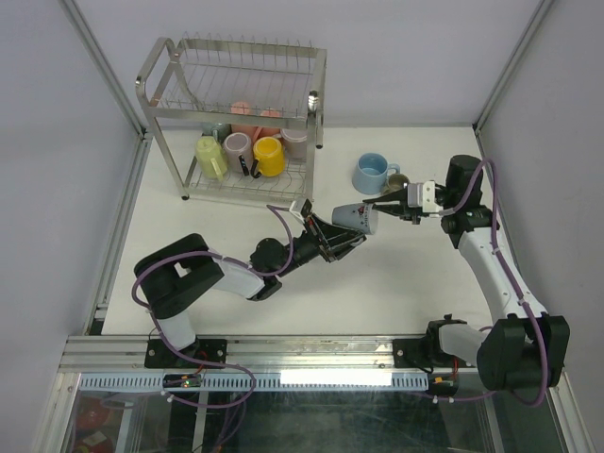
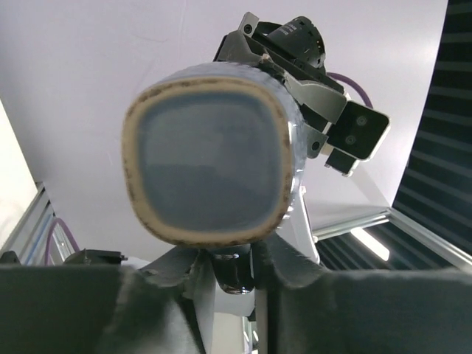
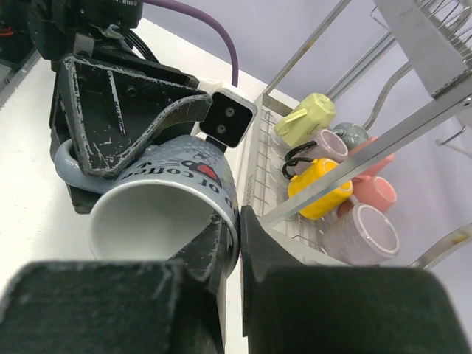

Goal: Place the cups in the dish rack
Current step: Turn the cup upside down in the dish rack.

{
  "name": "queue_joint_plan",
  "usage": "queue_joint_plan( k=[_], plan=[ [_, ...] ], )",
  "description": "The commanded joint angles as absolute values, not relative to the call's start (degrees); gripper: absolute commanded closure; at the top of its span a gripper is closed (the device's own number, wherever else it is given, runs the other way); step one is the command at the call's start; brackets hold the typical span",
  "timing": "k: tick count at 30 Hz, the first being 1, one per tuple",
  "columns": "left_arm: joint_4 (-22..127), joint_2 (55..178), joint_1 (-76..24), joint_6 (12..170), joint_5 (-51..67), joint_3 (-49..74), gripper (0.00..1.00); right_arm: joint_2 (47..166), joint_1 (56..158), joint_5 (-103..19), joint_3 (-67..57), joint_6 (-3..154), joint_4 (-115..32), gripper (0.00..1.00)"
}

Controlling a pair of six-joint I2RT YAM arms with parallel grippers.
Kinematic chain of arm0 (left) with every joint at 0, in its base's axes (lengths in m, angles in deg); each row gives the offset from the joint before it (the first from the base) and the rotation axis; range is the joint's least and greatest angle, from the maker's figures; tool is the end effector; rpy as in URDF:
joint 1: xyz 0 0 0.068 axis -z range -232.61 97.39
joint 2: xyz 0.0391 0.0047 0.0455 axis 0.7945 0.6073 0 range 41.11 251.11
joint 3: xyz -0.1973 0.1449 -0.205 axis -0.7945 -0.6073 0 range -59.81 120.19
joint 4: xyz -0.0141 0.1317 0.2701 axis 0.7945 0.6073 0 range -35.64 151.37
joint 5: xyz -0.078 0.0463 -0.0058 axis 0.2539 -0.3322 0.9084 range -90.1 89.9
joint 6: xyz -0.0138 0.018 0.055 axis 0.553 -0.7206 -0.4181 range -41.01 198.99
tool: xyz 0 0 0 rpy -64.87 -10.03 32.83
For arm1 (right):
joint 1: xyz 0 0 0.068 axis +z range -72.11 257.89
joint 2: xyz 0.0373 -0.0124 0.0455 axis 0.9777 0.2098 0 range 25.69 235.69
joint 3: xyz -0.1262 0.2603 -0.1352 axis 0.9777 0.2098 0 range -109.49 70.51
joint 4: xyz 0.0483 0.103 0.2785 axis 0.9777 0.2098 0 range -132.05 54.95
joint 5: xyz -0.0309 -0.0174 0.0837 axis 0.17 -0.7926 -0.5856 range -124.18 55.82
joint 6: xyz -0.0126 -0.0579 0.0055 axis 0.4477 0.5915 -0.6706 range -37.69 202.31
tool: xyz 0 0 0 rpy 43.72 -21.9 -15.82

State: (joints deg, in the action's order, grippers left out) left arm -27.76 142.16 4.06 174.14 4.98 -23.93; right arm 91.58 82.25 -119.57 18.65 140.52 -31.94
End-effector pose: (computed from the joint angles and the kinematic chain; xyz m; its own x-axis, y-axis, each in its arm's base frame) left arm 0.1985 -0.3086 0.2188 -0.8896 -0.4528 0.0601 0.0807 -0.2855 -0.9550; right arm 0.2518 0.0628 0.3551 0.5614 -0.0257 -0.8272 -0.8276 -0.0207 -0.5610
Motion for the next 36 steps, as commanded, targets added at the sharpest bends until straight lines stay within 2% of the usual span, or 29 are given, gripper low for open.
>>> queue_joint_plan(
  k=[1, 3, 6, 13, 17, 21, 36],
  plan=[
    [-45.7, 140.6, 3.9, 172.5, 3.7, -21.4, 0.88, 90.1, 82.6, -123.4, 17.4, 140.7, -30.7, 1.00],
    [-45.7, 140.6, 3.9, 171.7, 3.8, -21.6, 1.00, 90.1, 82.6, -123.6, 17.5, 140.8, -30.6, 1.00],
    [-45.7, 140.6, 3.8, 170.2, 3.7, -22.3, 1.00, 90.0, 82.5, -123.7, 17.5, 142.6, -29.1, 0.90],
    [-45.7, 138.9, 3.2, 164.6, 4.6, -24.9, 1.00, 89.9, 82.2, -123.8, 17.6, 150.2, -22.9, 0.53],
    [-45.7, 136.2, 2.6, 159.8, 5.5, -26.9, 1.00, 89.8, 81.9, -123.3, 17.6, 152.0, -21.6, 0.42],
    [-45.7, 133.2, 1.7, 155.9, 5.9, -30.2, 1.00, 89.8, 81.5, -123.4, 17.5, 152.2, -21.1, 0.39],
    [-42.2, 123.2, -7.0, 143.8, 11.5, -43.8, 1.00, 90.0, 80.1, -123.9, 18.2, 149.3, -23.5, 0.37]
  ],
)
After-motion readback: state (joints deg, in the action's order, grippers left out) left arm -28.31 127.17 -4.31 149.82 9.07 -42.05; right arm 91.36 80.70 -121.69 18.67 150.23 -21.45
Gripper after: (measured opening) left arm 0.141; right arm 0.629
